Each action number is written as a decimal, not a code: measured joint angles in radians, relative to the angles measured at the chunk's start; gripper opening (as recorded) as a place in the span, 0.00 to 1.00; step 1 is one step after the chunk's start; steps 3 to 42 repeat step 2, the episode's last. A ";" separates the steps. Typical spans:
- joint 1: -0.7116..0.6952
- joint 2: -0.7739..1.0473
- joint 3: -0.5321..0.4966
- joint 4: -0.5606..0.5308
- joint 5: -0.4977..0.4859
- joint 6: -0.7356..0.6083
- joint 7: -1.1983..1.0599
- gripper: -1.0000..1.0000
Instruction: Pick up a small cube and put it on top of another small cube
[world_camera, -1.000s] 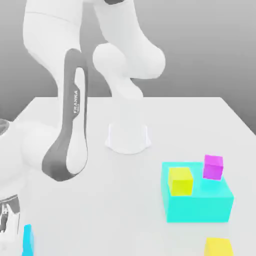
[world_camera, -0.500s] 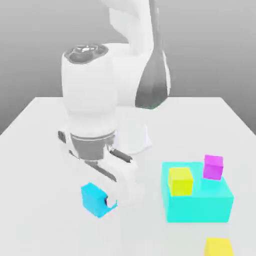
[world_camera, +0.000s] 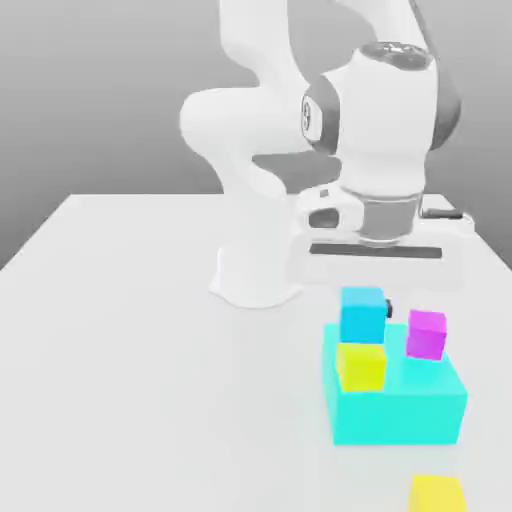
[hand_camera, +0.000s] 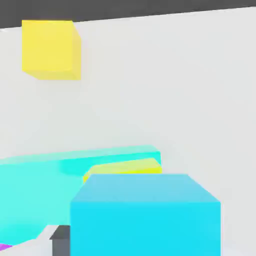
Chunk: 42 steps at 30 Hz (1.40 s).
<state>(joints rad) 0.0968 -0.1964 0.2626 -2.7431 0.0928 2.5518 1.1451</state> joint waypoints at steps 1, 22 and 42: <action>0.000 0.000 0.000 0.000 0.000 0.000 0.000 1.00; 0.000 0.000 0.000 0.000 0.000 0.000 0.000 1.00; 0.000 0.000 0.000 0.000 0.000 0.000 0.000 1.00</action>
